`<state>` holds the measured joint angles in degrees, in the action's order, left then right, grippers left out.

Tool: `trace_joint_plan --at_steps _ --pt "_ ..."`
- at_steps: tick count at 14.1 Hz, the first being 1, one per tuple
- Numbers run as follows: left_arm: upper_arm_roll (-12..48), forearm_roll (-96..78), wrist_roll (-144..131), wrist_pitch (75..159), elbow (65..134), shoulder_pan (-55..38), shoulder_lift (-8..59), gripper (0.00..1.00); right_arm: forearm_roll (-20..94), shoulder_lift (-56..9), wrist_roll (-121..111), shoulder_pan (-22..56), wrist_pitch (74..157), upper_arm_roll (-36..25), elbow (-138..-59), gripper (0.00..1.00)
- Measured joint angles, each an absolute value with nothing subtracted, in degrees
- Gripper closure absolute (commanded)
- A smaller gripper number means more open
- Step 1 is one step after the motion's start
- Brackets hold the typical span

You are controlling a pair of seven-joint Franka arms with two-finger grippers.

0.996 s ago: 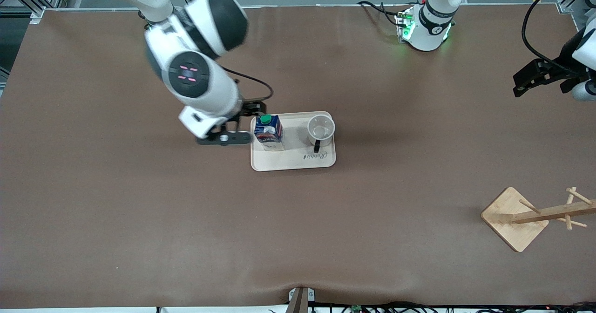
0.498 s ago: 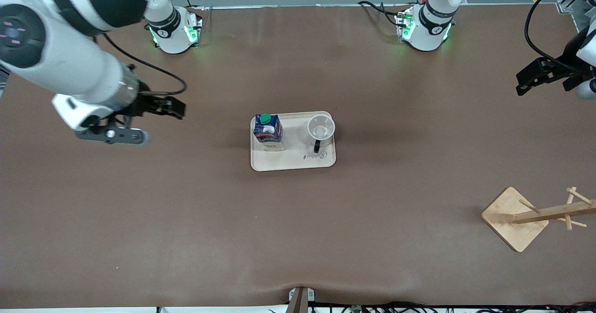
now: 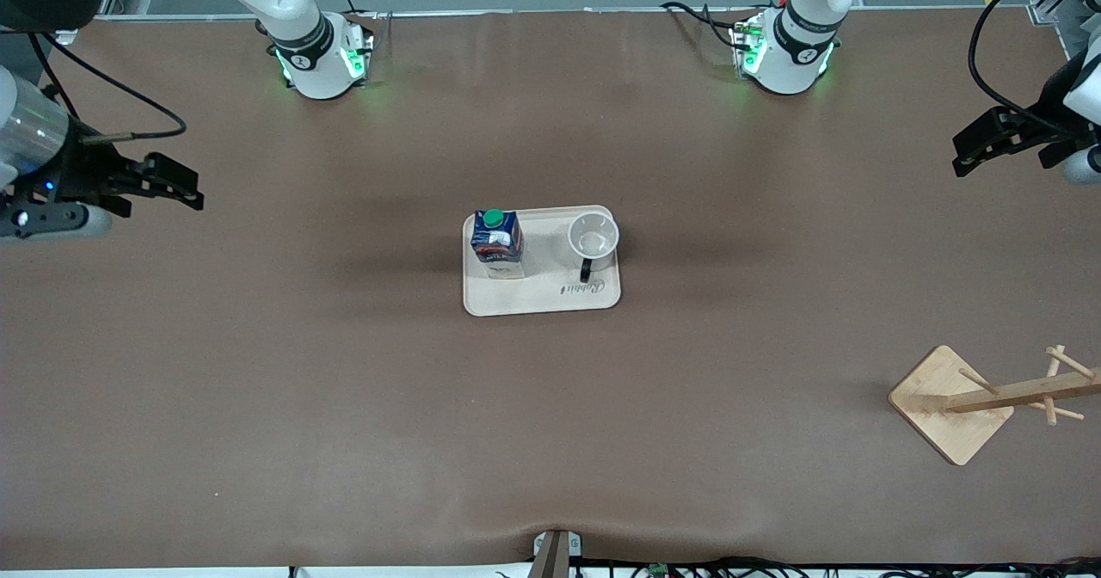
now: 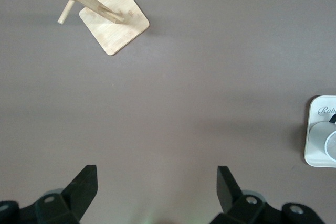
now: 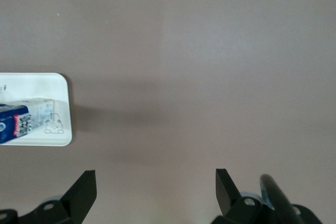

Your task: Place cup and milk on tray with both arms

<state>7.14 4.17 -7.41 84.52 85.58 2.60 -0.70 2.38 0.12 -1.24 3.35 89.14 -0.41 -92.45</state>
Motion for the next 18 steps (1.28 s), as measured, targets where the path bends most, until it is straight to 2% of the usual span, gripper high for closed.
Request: trace_joint_plan --at_steps 4,11,18 --pt "7.2 4.2 -7.4 84.5 85.6 2.6 -0.7 0.00 2.0 5.5 -8.2 0.4 90.2 -0.4 -96.5 0.00" --pt "7.2 4.2 -7.4 84.6 85.6 2.6 -0.7 0.00 2.0 4.3 -14.0 -2.5 91.2 -0.4 -92.8 0.00" --pt "7.3 4.2 -7.4 85.0 85.6 2.5 -0.7 0.00 2.0 3.8 -14.2 -4.1 85.6 -0.3 -92.6 0.00"
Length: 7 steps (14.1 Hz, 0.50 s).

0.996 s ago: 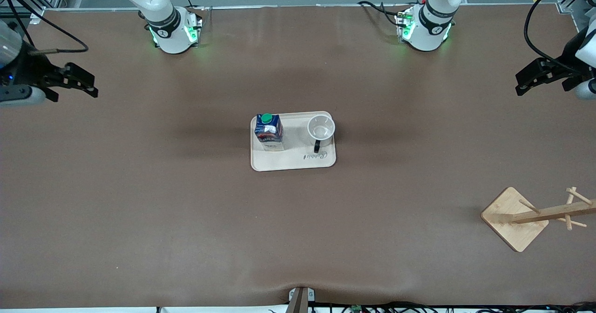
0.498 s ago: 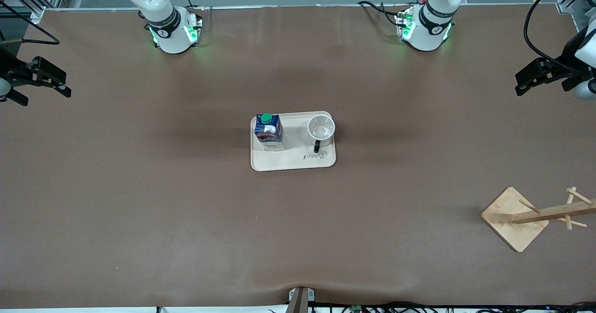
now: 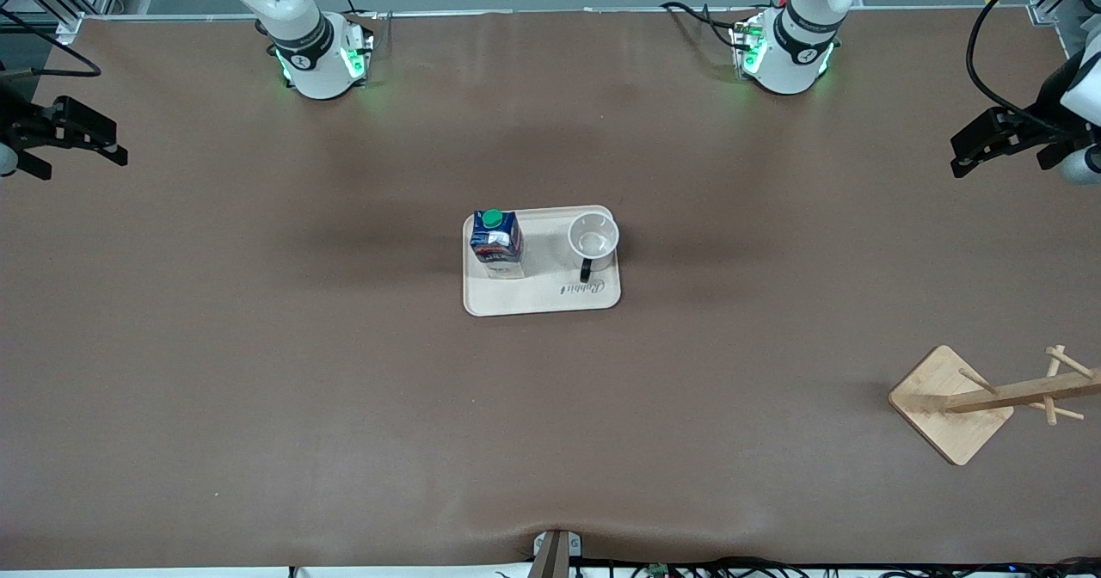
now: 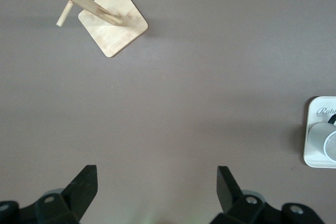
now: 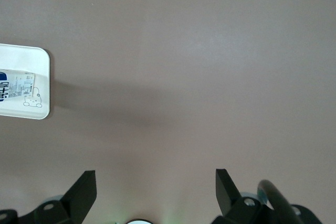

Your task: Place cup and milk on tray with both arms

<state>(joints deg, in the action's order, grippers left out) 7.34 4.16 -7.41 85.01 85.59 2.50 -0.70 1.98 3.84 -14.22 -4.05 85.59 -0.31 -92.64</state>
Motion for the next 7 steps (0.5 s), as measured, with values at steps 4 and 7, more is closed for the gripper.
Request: trace_joint_plan --at_steps 4,7 --pt "7.4 4.2 -7.4 85.3 85.6 2.5 -0.7 0.00 2.0 3.4 -14.2 -4.2 85.9 -0.3 -90.7 0.00" --pt "7.4 4.2 -7.4 85.3 85.6 2.5 -0.7 0.00 2.0 2.7 -14.2 -4.4 85.9 -0.3 -88.2 0.00"
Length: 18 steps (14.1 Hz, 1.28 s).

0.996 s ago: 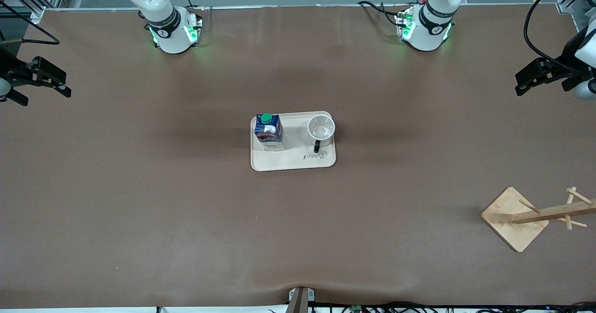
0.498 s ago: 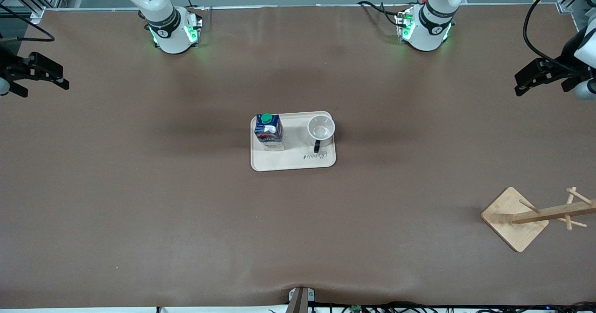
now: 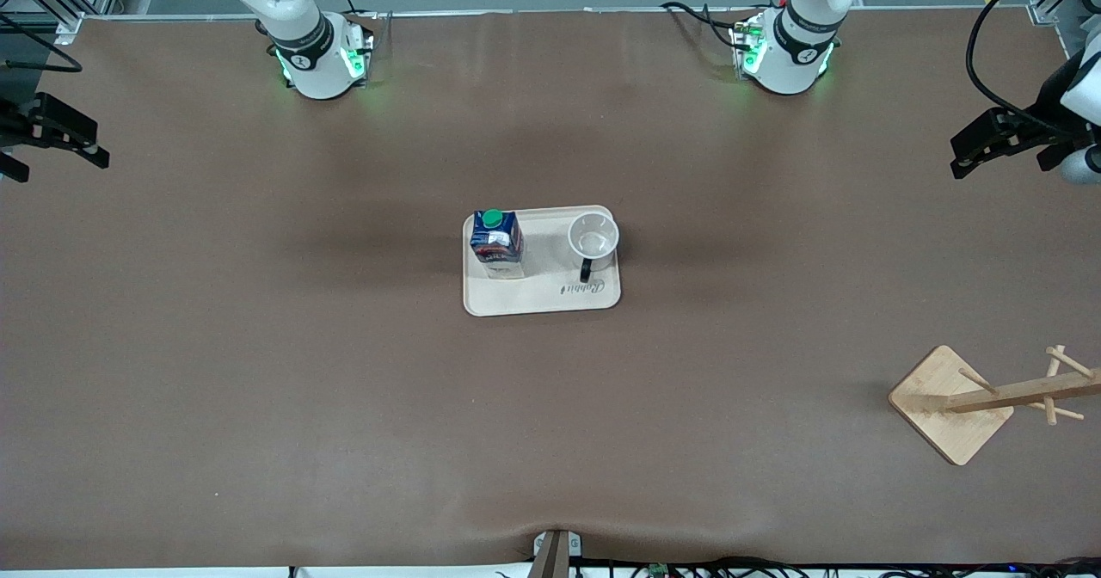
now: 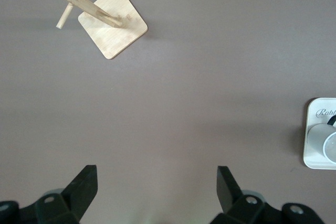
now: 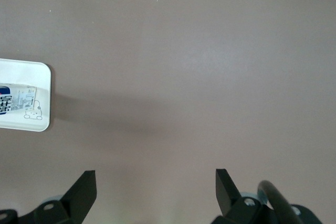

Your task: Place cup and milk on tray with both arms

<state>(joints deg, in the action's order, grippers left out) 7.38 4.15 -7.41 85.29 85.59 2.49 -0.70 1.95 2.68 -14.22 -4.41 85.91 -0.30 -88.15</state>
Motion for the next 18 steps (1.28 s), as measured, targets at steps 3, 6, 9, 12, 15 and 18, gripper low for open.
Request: trace_joint_plan --at_steps 3,6,9,12,15,18 --pt "7.4 4.1 -7.4 85.3 85.6 2.5 -0.7 0.00 1.9 2.4 -14.2 -4.4 85.8 -0.2 -87.3 0.00" --pt "7.4 4.1 -7.4 85.3 85.6 2.5 -0.7 0.00 1.2 2.3 -14.2 -4.5 84.3 -0.1 -87.2 0.00" --pt "7.5 4.1 -7.4 85.3 85.6 2.4 -0.7 0.00 1.0 1.9 -14.2 -5.1 83.6 -0.1 -87.2 0.00" --pt "7.5 4.1 -7.4 85.3 85.6 2.4 -0.7 0.00 0.1 1.9 -14.2 -5.3 83.6 -0.1 -87.2 0.00" --pt "7.5 4.1 -7.4 85.3 85.6 2.4 -0.7 0.00 -0.9 1.9 -14.2 -5.3 83.6 -0.1 -87.2 0.00" --pt "7.4 4.1 -7.4 85.3 85.6 2.4 -0.7 0.00 -0.9 1.9 -12.9 -5.3 83.6 -0.1 -87.1 0.00"
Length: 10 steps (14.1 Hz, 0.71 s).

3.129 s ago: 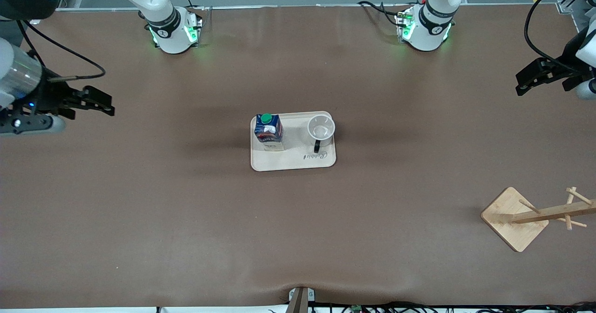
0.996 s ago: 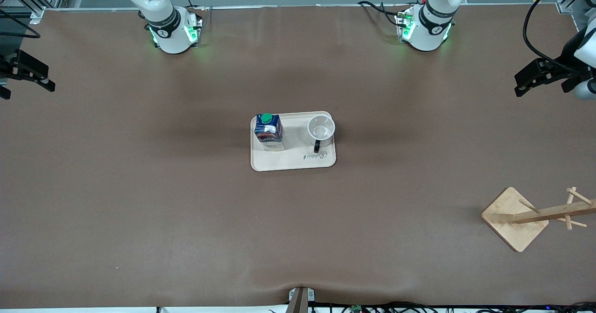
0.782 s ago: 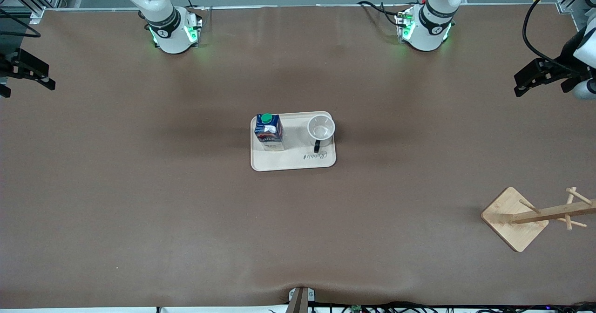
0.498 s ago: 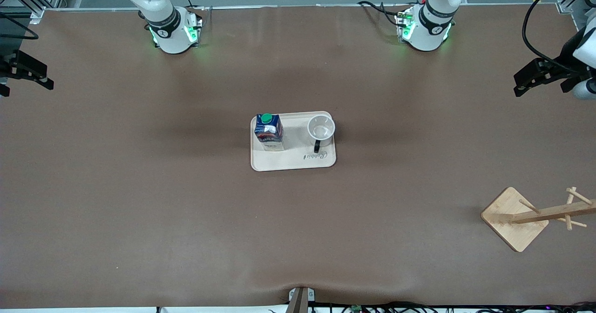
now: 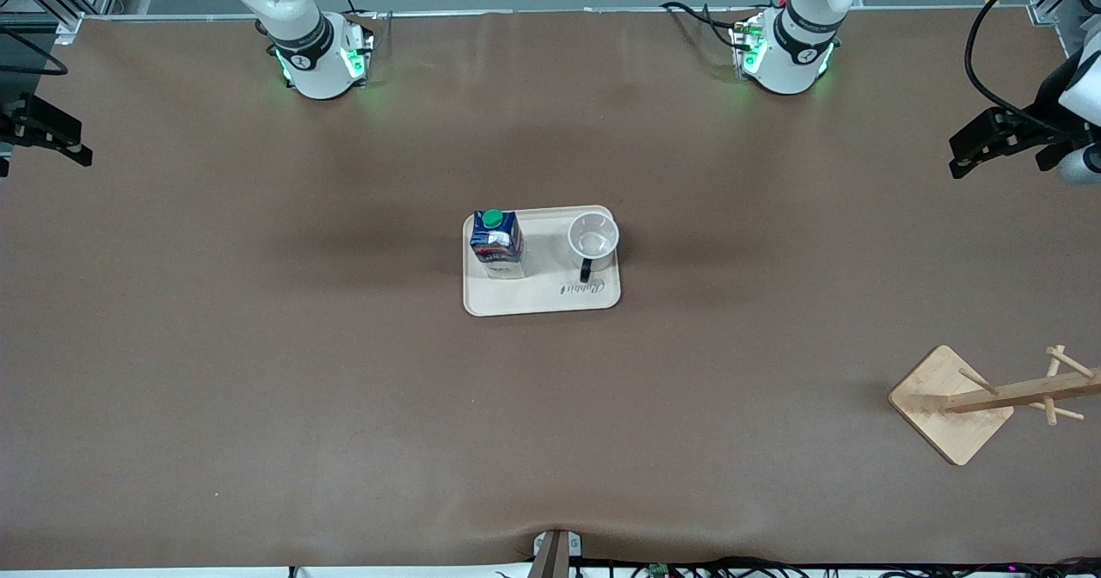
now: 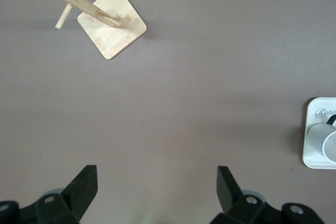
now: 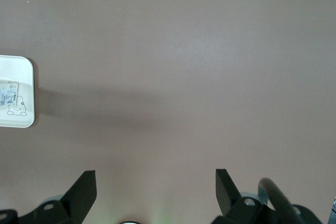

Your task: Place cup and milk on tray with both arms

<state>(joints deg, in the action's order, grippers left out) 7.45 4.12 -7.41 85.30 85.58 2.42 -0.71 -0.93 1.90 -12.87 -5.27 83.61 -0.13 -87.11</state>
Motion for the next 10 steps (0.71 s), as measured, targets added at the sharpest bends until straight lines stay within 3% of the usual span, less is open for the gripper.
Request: trace_joint_plan --at_steps 10 --pt "7.5 4.1 -7.5 86.1 85.6 2.4 -0.7 0.00 -0.9 1.9 -8.5 -5.3 83.7 0.1 -86.8 0.00"
